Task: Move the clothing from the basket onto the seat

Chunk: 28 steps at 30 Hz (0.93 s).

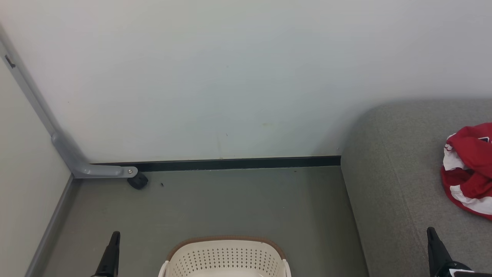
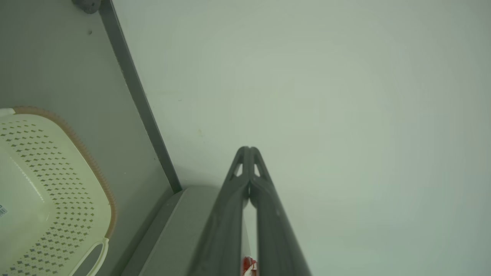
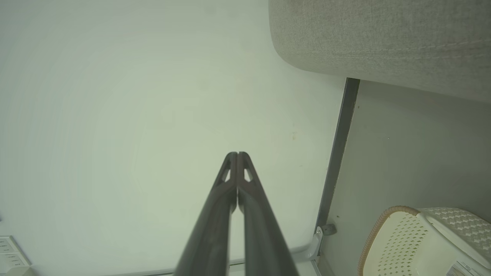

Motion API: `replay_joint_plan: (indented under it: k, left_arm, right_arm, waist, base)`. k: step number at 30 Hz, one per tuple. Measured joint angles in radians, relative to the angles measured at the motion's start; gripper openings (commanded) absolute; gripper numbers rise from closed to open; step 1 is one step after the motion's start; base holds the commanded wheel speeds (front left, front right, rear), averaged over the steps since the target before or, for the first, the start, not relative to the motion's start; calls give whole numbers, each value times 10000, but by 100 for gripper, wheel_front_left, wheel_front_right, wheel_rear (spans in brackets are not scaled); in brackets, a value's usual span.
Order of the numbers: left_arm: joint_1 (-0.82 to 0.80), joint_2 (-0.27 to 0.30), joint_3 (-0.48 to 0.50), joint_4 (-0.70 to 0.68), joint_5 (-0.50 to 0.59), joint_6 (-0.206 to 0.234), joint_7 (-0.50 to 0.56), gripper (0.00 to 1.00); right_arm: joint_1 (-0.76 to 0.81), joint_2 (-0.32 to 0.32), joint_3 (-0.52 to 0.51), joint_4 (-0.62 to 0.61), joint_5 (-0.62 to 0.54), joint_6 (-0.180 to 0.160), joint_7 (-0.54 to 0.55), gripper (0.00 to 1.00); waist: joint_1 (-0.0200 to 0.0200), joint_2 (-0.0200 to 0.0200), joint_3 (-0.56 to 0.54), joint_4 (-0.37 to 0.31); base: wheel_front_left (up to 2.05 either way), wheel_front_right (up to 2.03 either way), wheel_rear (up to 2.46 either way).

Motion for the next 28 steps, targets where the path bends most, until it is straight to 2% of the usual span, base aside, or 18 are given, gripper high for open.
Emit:
replay_joint_plan:
  k: [28]
  left_arm:
    - [0,0,0,-6,0,0,0,0]
  right_arm:
    - [-1,0,0,-2,0,0,0,0]
  waist:
    - [0,0,0,0]
  base:
    - [0,0,0]
